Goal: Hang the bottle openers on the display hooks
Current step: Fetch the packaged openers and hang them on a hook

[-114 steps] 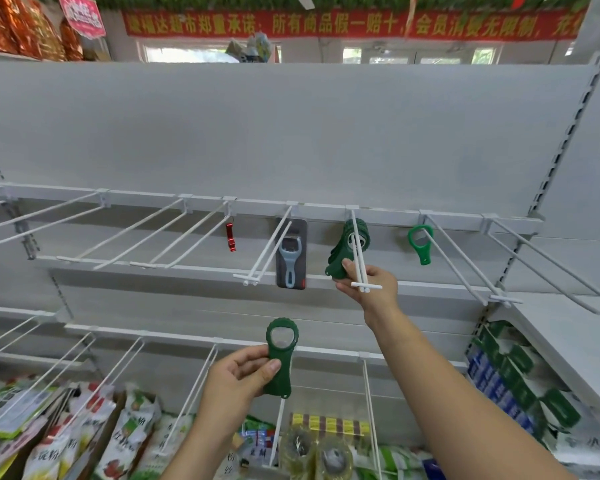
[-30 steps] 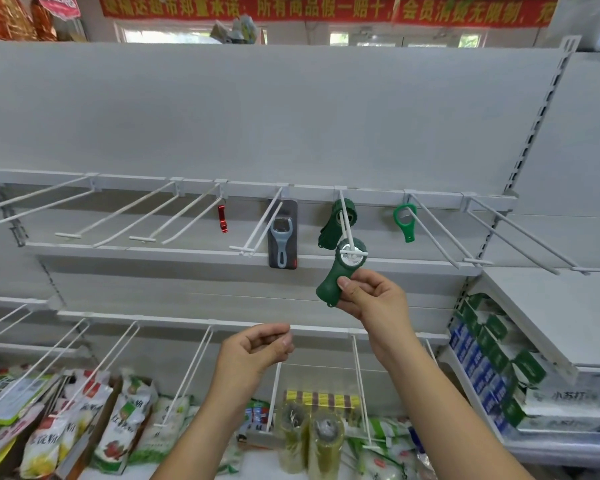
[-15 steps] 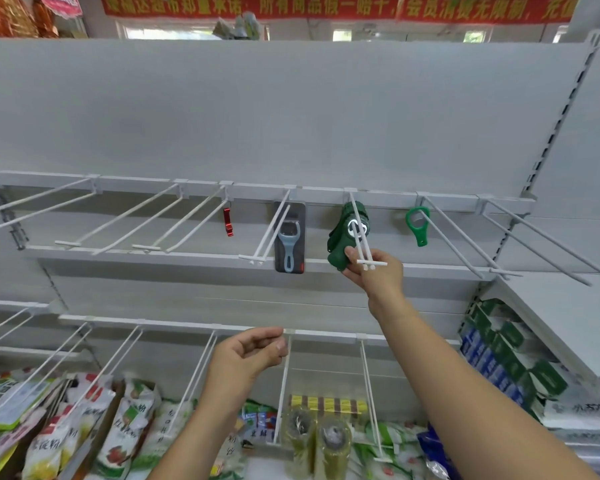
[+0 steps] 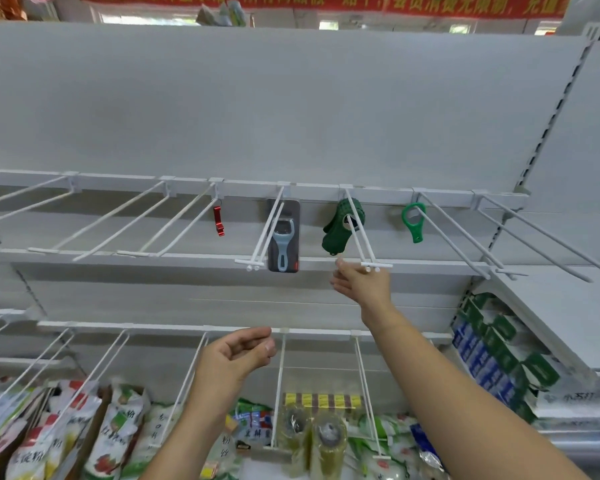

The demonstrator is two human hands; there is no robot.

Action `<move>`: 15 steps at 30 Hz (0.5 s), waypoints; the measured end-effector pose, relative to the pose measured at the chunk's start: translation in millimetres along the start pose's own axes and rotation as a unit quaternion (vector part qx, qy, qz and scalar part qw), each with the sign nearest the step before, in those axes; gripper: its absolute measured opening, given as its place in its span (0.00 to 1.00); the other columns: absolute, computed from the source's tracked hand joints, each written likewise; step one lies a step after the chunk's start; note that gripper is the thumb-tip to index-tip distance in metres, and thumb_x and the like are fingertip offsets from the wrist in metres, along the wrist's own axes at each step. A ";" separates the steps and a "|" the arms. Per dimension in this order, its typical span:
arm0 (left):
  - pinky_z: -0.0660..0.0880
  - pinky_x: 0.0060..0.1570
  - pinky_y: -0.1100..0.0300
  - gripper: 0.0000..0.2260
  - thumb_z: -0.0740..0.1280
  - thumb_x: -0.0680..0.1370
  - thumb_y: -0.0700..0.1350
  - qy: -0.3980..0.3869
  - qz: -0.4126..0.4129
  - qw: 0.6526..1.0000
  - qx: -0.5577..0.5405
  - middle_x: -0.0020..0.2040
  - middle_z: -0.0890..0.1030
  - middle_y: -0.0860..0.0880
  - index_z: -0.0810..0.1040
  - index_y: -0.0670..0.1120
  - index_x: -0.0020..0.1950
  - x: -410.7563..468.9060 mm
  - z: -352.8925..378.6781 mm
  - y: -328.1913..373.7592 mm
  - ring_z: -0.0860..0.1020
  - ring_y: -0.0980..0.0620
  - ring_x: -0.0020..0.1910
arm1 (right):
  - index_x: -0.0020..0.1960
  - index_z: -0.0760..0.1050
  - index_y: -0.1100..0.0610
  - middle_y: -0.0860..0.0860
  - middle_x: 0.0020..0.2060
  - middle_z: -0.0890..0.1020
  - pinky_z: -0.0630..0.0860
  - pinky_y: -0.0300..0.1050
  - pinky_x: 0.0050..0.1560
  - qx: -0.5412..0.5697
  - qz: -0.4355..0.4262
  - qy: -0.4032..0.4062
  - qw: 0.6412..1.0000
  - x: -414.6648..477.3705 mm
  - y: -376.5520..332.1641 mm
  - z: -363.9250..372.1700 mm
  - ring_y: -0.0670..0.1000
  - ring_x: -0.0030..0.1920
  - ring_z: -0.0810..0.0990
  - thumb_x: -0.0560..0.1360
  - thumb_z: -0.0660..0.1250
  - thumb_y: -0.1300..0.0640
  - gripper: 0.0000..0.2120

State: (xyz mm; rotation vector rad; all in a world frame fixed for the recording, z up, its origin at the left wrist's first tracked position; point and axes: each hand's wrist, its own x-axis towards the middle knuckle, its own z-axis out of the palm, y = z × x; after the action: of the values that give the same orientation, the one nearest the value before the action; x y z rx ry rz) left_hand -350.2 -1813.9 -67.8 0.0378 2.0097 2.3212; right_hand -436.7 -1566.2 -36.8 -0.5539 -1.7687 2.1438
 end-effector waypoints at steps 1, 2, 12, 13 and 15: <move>0.82 0.51 0.54 0.11 0.74 0.72 0.33 -0.003 -0.004 1.000 -0.004 0.45 0.87 0.42 0.84 0.41 0.53 0.8 2.3 -1.2 0.86 0.44 0.47 | 0.45 0.81 0.63 0.62 0.44 0.85 0.85 0.47 0.47 -0.021 -0.012 -0.010 1.000 -9.4 7.3 -3.8 0.56 0.42 0.86 0.76 0.72 0.59 0.06; 0.81 0.52 0.53 0.11 0.74 0.72 0.33 -0.009 -0.009 1.000 -0.007 0.45 0.87 0.43 0.84 0.42 0.53 1.6 5.5 -3.1 0.86 0.45 0.48 | 0.45 0.81 0.61 0.62 0.43 0.85 0.84 0.48 0.48 -0.038 -0.023 -0.017 0.999 -18.7 15.1 -8.9 0.56 0.43 0.86 0.77 0.71 0.58 0.06; 0.80 0.47 0.66 0.13 0.75 0.73 0.37 -0.167 -0.015 0.985 0.043 0.49 0.87 0.49 0.83 0.47 0.56 -15.6 102.0 -39.5 0.84 0.53 0.50 | 0.56 0.81 0.52 0.54 0.51 0.86 0.81 0.47 0.57 -0.086 -0.054 0.058 0.993 -135.5 57.8 -149.1 0.52 0.53 0.84 0.76 0.71 0.59 0.09; 0.79 0.48 0.65 0.13 0.75 0.73 0.38 -0.190 -0.012 0.980 0.049 0.49 0.87 0.50 0.83 0.48 0.57 -22.9 118.7 -42.2 0.84 0.54 0.50 | 0.57 0.81 0.52 0.53 0.52 0.86 0.81 0.48 0.57 -0.087 -0.051 0.072 0.992 -149.4 57.4 -167.9 0.52 0.54 0.84 0.76 0.72 0.58 0.10; 0.79 0.48 0.65 0.13 0.74 0.74 0.41 -0.238 -0.006 0.969 0.060 0.51 0.86 0.52 0.83 0.50 0.57 -42.6 156.5 -48.2 0.83 0.57 0.51 | 0.58 0.81 0.52 0.52 0.51 0.86 0.81 0.48 0.56 -0.077 -0.051 0.108 0.990 -176.5 52.8 -205.6 0.51 0.54 0.84 0.76 0.72 0.57 0.11</move>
State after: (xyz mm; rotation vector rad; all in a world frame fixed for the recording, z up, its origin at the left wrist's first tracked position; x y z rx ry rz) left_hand -295.7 -1655.5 -91.8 0.5322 1.8819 1.9344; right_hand -183.0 -1481.4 -104.9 -0.6907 -1.8090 1.8145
